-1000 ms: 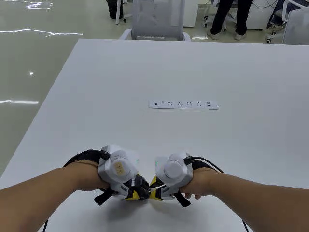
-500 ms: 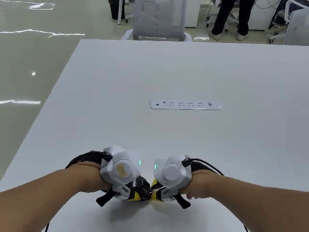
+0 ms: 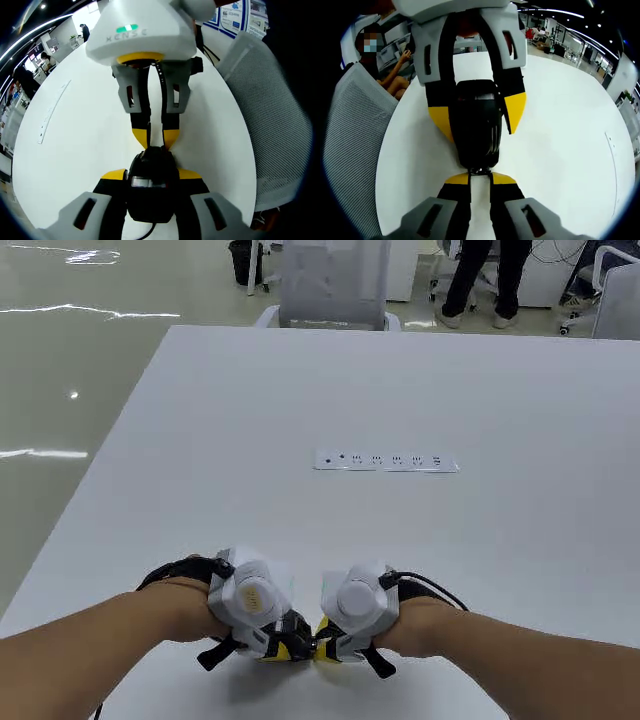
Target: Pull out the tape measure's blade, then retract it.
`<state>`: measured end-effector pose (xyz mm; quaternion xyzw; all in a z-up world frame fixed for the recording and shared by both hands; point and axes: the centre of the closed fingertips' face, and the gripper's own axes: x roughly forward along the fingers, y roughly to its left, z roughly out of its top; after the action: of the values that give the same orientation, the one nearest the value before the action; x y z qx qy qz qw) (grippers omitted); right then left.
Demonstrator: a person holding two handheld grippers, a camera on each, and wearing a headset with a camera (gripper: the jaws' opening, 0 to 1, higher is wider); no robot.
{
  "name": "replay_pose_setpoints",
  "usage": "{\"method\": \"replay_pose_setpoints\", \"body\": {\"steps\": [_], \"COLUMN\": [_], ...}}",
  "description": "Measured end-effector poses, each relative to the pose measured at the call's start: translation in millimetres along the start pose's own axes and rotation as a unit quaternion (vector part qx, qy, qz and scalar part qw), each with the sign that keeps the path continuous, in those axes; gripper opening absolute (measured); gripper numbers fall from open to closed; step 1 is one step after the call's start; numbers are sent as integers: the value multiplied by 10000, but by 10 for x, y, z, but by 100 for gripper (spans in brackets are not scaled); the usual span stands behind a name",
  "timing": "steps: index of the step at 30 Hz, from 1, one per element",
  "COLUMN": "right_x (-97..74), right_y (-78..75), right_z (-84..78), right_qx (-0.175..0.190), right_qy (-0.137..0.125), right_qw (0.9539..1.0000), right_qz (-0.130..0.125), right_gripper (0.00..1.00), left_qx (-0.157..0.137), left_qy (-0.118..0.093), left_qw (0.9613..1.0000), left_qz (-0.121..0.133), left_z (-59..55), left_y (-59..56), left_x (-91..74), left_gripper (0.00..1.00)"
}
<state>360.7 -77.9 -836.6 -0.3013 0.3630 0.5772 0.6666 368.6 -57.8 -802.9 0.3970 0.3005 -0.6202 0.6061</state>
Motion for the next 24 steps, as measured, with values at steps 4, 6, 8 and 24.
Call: {"method": "replay_pose_setpoints", "body": {"steps": [4,6,8,24], "right_x": [-114,-97,-74,-56], "right_y": [-77,-55,-14,-13], "right_z": [-166,-144,-36,156], "right_qx": [47,-88,14,-263], "right_qy": [95,100,-60,-381], "right_qw": [9998,9998,10000,9989], "right_qz": [-186,-113,-60,-38], "right_gripper": [0,0,6,15], "left_qx": [-152,-96,-101,-180], "left_qy": [-8,49,80,-34], "left_qw": [9999,9999,9999,9998], "left_qz": [77,42,38,51], "left_z": [-18,-19,-18,1], "left_y": [51,38,29,-6], "left_x": [1,12,15,13], "left_gripper": [32,32,32,32]}}
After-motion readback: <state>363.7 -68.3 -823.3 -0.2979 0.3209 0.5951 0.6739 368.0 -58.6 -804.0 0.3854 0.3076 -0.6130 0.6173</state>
